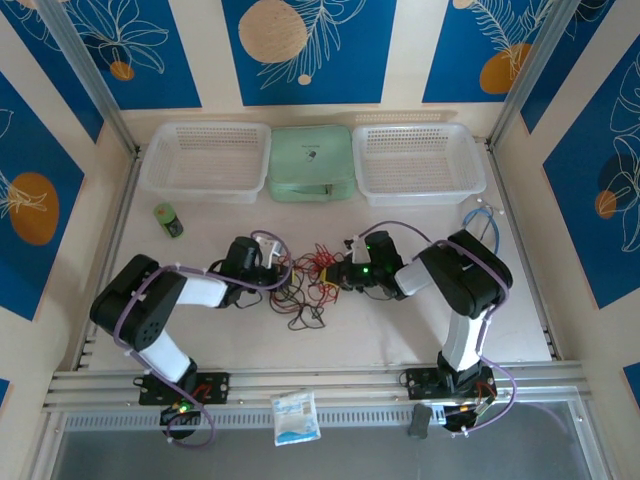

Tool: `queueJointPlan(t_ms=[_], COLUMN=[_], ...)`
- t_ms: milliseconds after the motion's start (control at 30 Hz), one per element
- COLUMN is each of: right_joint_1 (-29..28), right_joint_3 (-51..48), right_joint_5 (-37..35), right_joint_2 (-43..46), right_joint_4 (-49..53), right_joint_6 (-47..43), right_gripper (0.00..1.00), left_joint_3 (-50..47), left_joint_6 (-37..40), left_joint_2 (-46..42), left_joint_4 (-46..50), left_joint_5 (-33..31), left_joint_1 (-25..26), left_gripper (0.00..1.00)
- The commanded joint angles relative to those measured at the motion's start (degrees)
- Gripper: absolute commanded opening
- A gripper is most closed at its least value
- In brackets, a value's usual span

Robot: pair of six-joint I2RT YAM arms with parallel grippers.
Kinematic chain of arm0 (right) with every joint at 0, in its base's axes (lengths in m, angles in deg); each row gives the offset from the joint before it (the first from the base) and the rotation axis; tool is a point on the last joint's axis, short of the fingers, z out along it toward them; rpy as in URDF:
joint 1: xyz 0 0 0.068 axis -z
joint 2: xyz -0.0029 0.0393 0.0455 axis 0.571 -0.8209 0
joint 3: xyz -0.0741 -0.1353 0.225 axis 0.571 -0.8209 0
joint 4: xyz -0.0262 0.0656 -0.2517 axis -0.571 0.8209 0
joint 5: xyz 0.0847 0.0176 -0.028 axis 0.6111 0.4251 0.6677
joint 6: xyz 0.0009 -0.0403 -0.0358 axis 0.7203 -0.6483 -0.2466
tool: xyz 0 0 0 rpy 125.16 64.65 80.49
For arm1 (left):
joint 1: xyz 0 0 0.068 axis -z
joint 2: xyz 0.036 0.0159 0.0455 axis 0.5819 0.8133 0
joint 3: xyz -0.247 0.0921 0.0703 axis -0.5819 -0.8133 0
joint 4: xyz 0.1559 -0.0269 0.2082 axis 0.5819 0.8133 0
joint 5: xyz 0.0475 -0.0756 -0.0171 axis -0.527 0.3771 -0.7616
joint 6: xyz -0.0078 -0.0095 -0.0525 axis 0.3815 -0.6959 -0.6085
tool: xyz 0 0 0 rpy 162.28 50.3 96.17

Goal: Untangle the cables

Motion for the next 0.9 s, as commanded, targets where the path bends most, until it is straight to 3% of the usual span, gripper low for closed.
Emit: queueJointPlan(t_ms=[0,33,233,333,433,567,633,767,867], right_joint_1=[3.22,3.02,1.97,1.75,0.90,-0.98,-1.67,-1.73,-1.53], right_joint_3=[-3.48,-3.22,-0.79,0.50,1.43,5.48,8.91,17.19,22.53], right_joint_5=[-7.23,-8.78,-14.99,-15.92,-15.77,-18.01,-19.69,-22.22,-21.61], right_joint_2=[4.89,6.51,12.58,13.08,13.32,14.60,15.24,14.81,13.17], right_joint_4=[18.26,21.36,32.74,35.66,36.47,40.87,44.61,51.50,53.51], right_joint_6=[-2.27,-3.15,-5.08,-5.44,-6.35,-10.53,-13.90,-20.28,-22.25], right_gripper=[0.00,0.01,0.39,0.54,0.68,0.77,0.79,0.79,0.78], left_joint_3=[-0.39,0.04,1.71,2.76,3.74,4.62,5.57,8.40,10.16], left_joint_6=[-1.66,-1.35,-0.02,0.62,1.33,2.68,3.81,5.95,6.02], left_joint_2=[-0.02,-0.34,-2.57,-3.37,-4.16,-7.80,-10.92,-17.18,-19.59], left_joint_4=[-0.24,0.36,4.05,6.63,8.83,13.12,16.94,25.98,30.36], left_joint_5=[-4.90,-4.95,-6.01,-6.38,-5.75,-6.27,-7.68,-11.50,-12.70], left_joint_1=[-5.00,-5.09,-5.06,-5.08,-4.99,-4.83,-4.49,-3.79,-3.15], left_gripper=[0.00,0.00,0.00,0.09,0.26,0.56,0.66,0.75,0.76])
